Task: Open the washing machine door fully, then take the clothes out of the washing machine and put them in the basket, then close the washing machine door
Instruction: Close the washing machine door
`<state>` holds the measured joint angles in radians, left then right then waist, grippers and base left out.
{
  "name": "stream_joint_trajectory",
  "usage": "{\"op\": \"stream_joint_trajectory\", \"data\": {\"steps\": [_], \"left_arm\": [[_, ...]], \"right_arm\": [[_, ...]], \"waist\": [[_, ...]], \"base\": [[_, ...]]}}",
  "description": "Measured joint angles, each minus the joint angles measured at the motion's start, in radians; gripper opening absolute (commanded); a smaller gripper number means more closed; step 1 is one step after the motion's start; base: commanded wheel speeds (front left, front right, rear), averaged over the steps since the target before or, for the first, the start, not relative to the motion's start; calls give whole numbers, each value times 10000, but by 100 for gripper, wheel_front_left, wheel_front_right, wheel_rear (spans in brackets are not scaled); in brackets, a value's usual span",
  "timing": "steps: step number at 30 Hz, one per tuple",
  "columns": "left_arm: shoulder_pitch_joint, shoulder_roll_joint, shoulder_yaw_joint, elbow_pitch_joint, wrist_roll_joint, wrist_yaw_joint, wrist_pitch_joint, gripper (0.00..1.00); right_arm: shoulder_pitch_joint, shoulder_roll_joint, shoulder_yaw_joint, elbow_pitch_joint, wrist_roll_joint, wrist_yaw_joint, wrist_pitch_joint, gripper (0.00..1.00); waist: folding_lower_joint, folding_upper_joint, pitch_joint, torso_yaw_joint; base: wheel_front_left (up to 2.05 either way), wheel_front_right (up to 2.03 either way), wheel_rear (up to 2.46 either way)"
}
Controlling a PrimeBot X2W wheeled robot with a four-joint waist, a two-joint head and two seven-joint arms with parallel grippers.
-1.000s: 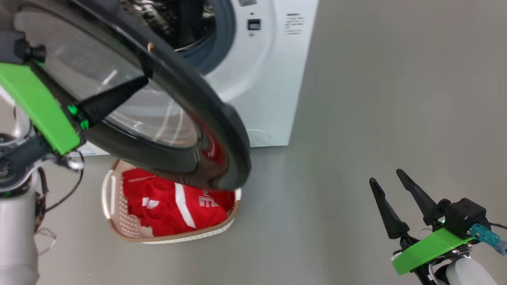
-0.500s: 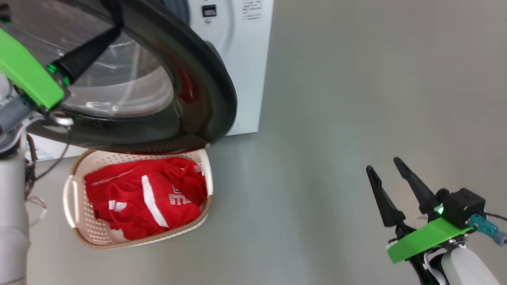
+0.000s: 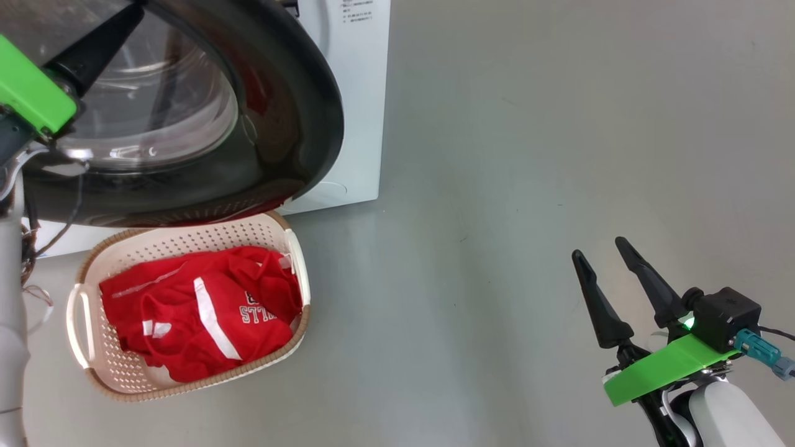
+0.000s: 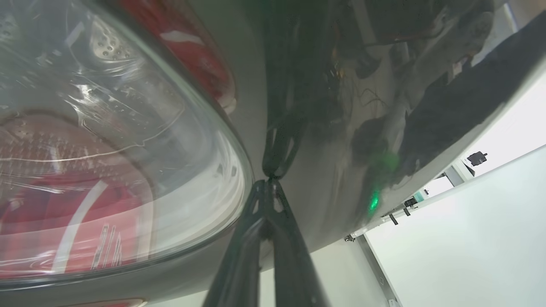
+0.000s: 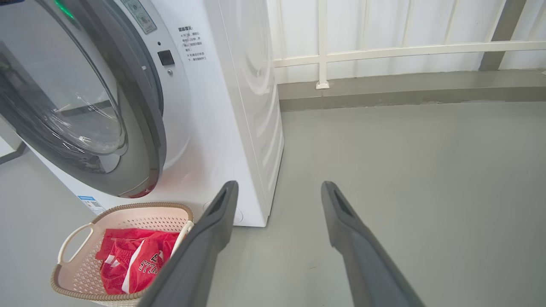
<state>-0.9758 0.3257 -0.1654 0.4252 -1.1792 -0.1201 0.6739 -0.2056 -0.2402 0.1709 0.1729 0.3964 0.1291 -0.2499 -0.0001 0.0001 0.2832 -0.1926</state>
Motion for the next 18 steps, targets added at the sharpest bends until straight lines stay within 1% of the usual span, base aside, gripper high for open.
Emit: {"op": "stream_joint_trajectory", "data": {"steps": [5,11,18], "left_arm": [[-102,77,-339,211,-23,0,-290,0],[-61,245,-685,127,-226,0,-525,0],[914,602,-961,-299,-721,-4,-1183,0]], "right_arm": [[0,0,15,8,-6,0,0,100],[1,-2,56,35,-6,0,0,100],[16,-77,86,63,-6,0,0,100]], "waist": [[0,0,-56,20],[0,0,-205,146],[0,0,-497,346]], "base": [[0,0,0],[0,0,0],[0,0,0]]}}
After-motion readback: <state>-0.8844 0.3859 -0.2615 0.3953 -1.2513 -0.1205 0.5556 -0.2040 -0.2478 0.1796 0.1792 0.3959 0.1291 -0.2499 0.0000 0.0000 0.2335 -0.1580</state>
